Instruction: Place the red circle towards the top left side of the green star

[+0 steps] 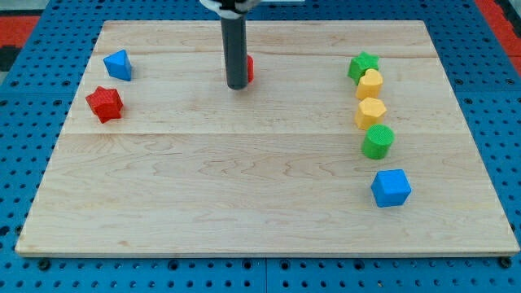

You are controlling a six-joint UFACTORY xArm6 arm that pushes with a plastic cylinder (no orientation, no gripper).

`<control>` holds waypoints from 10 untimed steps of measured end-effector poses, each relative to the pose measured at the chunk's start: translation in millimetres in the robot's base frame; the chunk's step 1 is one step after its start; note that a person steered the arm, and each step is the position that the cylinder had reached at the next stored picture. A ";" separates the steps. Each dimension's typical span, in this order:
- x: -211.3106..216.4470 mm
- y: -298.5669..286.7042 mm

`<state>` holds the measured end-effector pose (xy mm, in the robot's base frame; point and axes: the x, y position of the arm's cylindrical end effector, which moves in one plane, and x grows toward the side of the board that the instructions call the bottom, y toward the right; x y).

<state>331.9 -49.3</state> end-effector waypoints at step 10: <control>-97.4 113.2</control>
<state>234.5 64.0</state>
